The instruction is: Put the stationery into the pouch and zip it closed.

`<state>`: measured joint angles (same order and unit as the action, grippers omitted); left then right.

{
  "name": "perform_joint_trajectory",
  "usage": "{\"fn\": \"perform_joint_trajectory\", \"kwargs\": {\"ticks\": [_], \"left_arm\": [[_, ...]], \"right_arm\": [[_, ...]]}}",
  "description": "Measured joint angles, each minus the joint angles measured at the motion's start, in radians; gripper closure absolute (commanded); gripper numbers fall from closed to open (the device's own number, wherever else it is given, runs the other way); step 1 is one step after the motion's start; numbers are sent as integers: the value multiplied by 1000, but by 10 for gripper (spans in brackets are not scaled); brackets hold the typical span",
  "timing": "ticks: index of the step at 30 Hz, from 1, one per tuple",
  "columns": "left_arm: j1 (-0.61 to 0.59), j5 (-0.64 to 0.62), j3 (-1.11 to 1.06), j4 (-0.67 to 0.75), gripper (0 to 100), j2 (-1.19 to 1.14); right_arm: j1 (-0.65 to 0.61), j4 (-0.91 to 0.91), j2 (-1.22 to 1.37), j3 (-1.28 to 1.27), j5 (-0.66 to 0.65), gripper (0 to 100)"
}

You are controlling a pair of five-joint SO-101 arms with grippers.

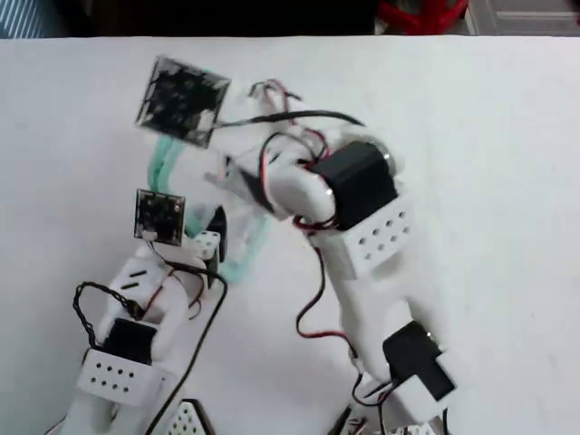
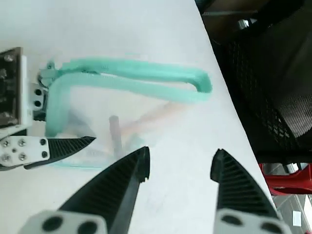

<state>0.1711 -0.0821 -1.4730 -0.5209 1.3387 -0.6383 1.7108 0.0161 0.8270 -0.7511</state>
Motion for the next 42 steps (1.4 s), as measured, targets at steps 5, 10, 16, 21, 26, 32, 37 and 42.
{"fn": "perform_joint_trajectory", "kwargs": {"ticks": [5,10,16,21,26,32,37,42], "left_arm": [[0,0,8,0,963,0],[-8,6,107,-26,978,-5],[12,81,292,-207,978,-11],[84,141,474,-354,978,-11],[112,203,609,-474,977,-9],[126,204,486,-405,978,-9],[201,213,253,-201,979,-11],[302,427,161,-158,978,-9]], "right_arm": [[98,3,3,6,0,788],[199,3,-2,-35,0,788],[261,3,-170,-133,0,789],[287,3,-319,-308,0,789],[287,0,-427,-539,0,789],[273,-129,-640,-611,0,790],[157,-229,-744,-598,0,790],[153,-216,-634,-440,0,790]]}}
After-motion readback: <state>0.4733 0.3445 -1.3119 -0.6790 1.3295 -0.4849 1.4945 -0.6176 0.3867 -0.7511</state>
